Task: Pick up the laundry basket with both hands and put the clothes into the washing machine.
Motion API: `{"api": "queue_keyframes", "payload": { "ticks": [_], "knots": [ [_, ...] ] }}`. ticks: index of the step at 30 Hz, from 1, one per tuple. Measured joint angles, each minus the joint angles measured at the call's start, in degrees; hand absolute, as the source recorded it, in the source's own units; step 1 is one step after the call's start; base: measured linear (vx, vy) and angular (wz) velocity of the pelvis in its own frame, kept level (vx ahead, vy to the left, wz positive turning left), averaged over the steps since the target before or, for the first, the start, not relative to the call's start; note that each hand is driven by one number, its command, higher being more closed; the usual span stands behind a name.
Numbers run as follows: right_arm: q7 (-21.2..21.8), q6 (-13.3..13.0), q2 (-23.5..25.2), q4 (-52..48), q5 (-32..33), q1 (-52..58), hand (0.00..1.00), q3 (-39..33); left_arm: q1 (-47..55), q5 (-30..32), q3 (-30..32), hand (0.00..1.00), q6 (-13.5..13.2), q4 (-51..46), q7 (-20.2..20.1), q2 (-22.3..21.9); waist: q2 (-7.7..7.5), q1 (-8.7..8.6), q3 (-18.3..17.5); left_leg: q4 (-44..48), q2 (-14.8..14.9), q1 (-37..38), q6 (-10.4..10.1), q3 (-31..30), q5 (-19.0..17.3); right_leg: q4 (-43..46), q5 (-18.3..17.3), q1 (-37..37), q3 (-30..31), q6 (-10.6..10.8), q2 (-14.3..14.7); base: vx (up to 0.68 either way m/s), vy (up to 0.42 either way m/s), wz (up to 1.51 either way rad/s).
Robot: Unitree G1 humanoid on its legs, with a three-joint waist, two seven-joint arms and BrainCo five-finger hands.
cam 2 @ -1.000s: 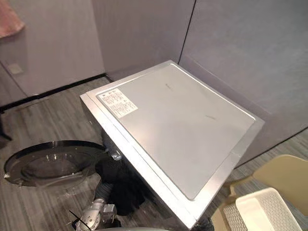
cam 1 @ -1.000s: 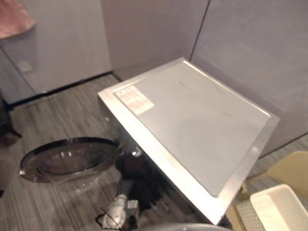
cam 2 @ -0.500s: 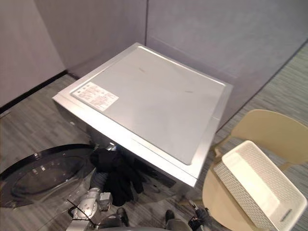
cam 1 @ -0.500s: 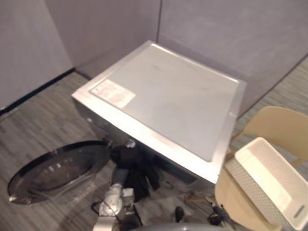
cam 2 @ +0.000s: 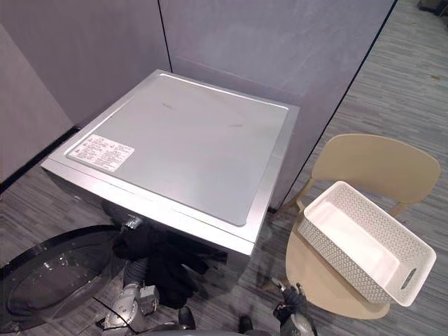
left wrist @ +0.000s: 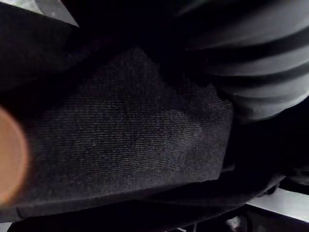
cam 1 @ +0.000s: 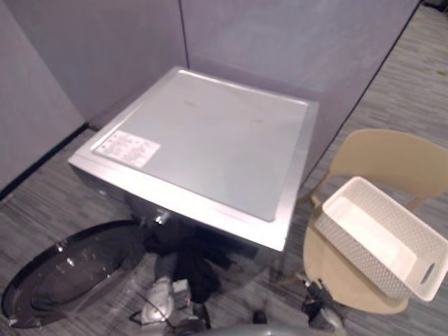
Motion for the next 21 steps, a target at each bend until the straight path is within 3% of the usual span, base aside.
{"api": "queue_keyframes", "payload": {
  "ticks": [2, 4, 5, 6, 7, 8, 9, 11, 13, 17, 21],
  "knots": [
    [0.0, -0.1, 0.1, -2.2, 0.2, 0.2, 0.00, 1.2, -0.2, 0.0, 0.1, 1.00, 0.0, -0.4, -0.1, -0.2, 1.20, 0.06, 2.4, 4.3, 1.5, -0.2, -0.4, -0.3, -2.2, 1.7, -0.7, 0.6, -0.1, -0.4, 0.5, -0.12, 0.013, -0.07],
    [0.1, -0.1, 0.7, -4.6, 0.3, 0.5, 0.00, 1.4, 0.2, 0.1, 0.3, 1.00, 0.0, -0.7, -0.2, -0.3, 2.16, 0.08, 4.1, 9.4, 2.7, -1.5, -2.3, -1.2, -5.5, 6.2, -3.4, -0.8, 0.3, -0.8, 0.9, -0.16, 0.036, -0.12],
    [0.1, -0.1, 0.9, -6.0, 0.2, 1.5, 0.00, 2.0, 0.5, 0.1, 0.4, 1.00, 0.2, -1.3, -0.2, -0.3, 2.22, 0.08, 4.1, 10.9, 2.3, -3.0, -5.1, -3.7, -7.2, 9.6, -5.0, -2.9, 0.7, -0.9, 0.8, -0.15, 0.071, -0.10],
    [0.1, 0.0, 1.4, -6.9, 0.2, 2.3, 0.00, 3.3, 0.6, 0.1, 0.6, 1.00, 0.3, -2.6, -0.2, -0.3, 0.43, 0.22, 4.6, 13.7, 0.4, -4.6, -6.1, -6.4, -8.1, 11.8, -5.9, -5.0, 1.5, -0.7, -0.3, -0.13, 0.087, -0.14],
    [0.1, 0.1, 1.3, -7.5, 0.0, 2.6, 0.00, 3.5, 0.6, 0.1, 0.6, 1.00, 0.3, -3.4, -0.2, -0.3, 0.36, 0.40, 4.7, 19.2, 0.1, -6.4, -4.7, -8.9, -8.8, 12.6, -6.1, -5.9, 1.6, -0.4, -0.4, -0.06, 0.088, -0.40],
    [0.1, 0.1, 1.2, -9.1, 0.0, 3.6, 0.00, 3.7, 0.9, 0.1, 0.5, 1.00, 0.4, -4.9, -0.2, -0.8, 2.10, 1.45, 4.4, 23.5, 0.6, -6.3, -2.3, -13.0, -11.1, 15.0, -6.6, -6.7, 1.7, 0.0, 0.7, -0.01, 0.098, -0.38],
    [0.2, 0.2, 0.6, -10.4, -0.5, 4.3, 0.00, 4.0, 1.7, 0.1, 0.6, 1.00, 0.3, -6.5, -0.2, -1.5, 3.08, 1.07, 4.6, 20.7, 0.5, -4.6, -1.4, -14.7, -15.7, 16.8, -7.6, -7.4, 1.3, 0.7, 1.8, -0.01, 0.113, -0.32],
    [0.2, 0.7, 1.6, -10.9, -1.1, 5.2, 0.00, 4.9, 1.1, 0.0, 0.6, 1.00, 0.3, -7.7, -0.1, -1.4, 1.05, 1.32, 4.9, 19.3, -0.5, -3.8, -2.0, -14.0, -15.6, 17.5, -7.6, -7.6, 1.4, 0.5, 0.7, -0.03, 0.089, -0.01],
    [0.2, 1.4, 2.5, -10.9, -1.7, 6.1, 0.00, 5.6, 2.1, 0.0, 0.5, 1.00, 0.3, -9.2, 0.0, -1.5, 0.10, 1.37, 4.6, 18.9, -1.2, -2.8, -2.0, -14.3, -15.6, 17.7, -7.8, -6.8, 0.9, 0.7, 0.0, 0.03, 0.040, 0.15],
    [1.1, 1.7, 2.6, -10.9, -1.9, 6.9, 0.00, 6.1, 2.9, 0.0, 0.6, 1.00, 0.2, -11.5, 0.2, -2.5, -0.23, 1.54, 4.1, 19.2, -2.5, -2.8, -1.4, -17.1, -15.5, 18.2, -9.0, -5.3, -2.7, 0.9, -1.5, 0.06, -0.003, 0.42],
    [0.5, 1.6, 3.0, -11.0, -1.9, 5.8, 0.00, 5.9, 2.6, 0.0, 0.6, 1.00, -0.1, -12.4, 0.2, -3.4, 0.01, 2.96, 4.1, 19.2, -2.7, -4.2, -1.2, -19.0, -15.3, 17.0, -9.1, -5.2, -4.8, 0.7, -1.8, 0.05, -0.029, 0.23]
  ]
}}
